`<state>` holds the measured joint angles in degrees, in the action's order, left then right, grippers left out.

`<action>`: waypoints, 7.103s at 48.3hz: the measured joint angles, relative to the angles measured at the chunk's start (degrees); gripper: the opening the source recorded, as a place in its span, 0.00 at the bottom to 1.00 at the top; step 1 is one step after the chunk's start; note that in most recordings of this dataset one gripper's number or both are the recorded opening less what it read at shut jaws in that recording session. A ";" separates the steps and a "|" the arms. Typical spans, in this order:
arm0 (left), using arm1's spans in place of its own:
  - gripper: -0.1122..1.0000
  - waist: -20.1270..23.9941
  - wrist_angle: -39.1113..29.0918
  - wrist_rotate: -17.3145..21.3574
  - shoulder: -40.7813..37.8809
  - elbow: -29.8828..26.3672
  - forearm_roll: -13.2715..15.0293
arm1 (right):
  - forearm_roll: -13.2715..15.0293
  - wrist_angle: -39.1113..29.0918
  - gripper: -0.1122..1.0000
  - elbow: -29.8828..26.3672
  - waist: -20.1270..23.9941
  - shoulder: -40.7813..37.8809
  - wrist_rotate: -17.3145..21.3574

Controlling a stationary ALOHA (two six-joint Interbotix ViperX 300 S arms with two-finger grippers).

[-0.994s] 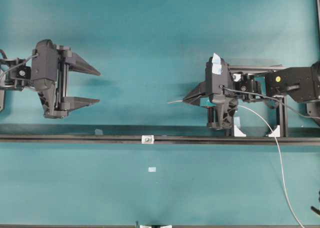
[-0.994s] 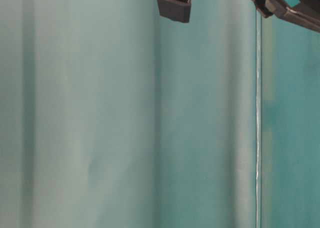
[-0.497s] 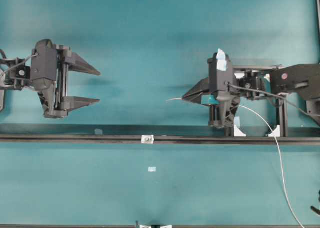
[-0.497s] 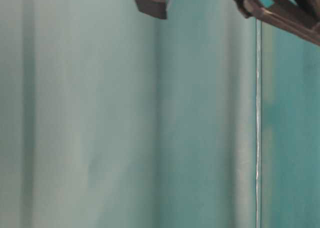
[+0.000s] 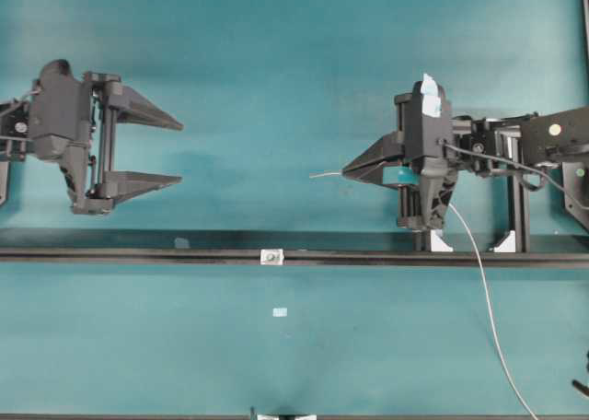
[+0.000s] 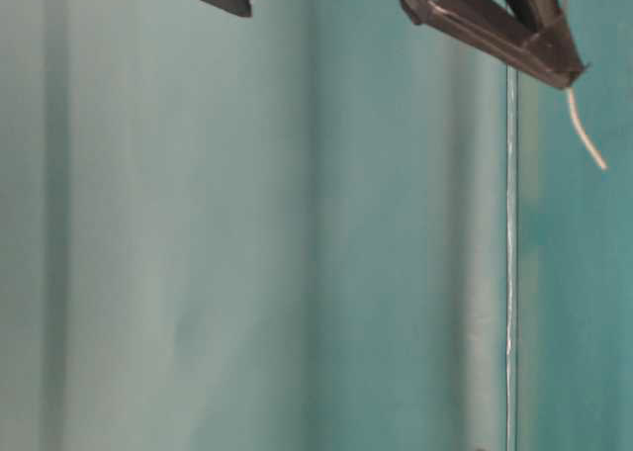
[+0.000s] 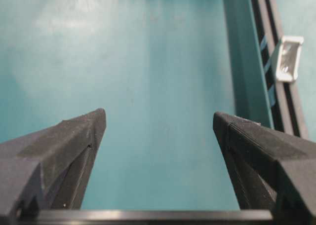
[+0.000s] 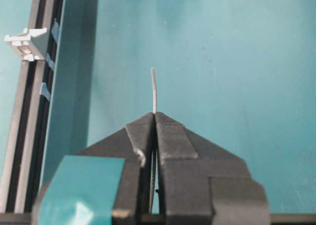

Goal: Insert the wire through the hole in the metal fitting marked with a red label. (retake)

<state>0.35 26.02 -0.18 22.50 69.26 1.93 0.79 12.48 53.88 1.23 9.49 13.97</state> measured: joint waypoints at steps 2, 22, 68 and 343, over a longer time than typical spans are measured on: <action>0.53 0.00 -0.09 0.00 0.88 0.09 0.00 | 0.09 -0.26 0.13 0.00 0.09 0.35 0.00; 0.53 -1.23 -0.62 -2.20 2.64 1.67 0.00 | 0.09 3.34 0.13 2.20 0.00 1.41 0.44; 0.53 -13.45 30.50 -2.64 -24.61 -0.26 0.88 | -33.05 35.68 0.13 6.50 21.88 -11.95 -21.71; 0.52 -15.91 40.43 -2.81 -39.11 -8.88 0.97 | -35.16 50.71 0.13 -10.63 24.70 -35.24 -21.71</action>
<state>-15.56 66.45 -2.99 -16.61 60.38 2.90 -34.37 63.19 43.24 25.93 -25.75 -7.73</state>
